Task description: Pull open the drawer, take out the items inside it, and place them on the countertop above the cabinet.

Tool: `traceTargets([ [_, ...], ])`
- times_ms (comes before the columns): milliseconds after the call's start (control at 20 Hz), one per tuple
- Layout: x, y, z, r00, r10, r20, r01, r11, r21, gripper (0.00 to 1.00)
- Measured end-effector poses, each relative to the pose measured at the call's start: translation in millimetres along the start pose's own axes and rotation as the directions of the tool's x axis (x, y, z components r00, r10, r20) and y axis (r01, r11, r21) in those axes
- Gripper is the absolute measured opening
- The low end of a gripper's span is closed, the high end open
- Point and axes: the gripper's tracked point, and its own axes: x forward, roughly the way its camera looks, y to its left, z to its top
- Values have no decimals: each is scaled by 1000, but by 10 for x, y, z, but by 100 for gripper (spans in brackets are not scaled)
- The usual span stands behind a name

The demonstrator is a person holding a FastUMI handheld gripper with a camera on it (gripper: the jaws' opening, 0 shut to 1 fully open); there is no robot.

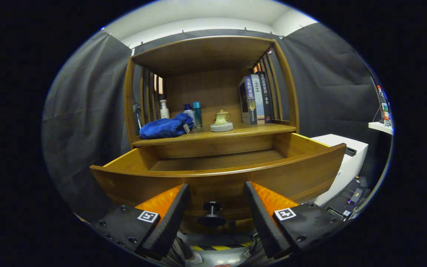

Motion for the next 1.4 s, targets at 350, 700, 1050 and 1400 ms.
traceTargets([
  [350, 333, -2, 117, 1000, 7, -13, -7, 1000, -10, 98],
  [700, 1219, -2, 285, 1000, -2, -20, 1, 999, -42, 98],
  [1050, 1753, 21, 335, 1000, -6, -11, 5, 999, -51, 98],
  [1400, 1809, 95, 423, 999, 14, 33, -12, 998, -61, 98],
])
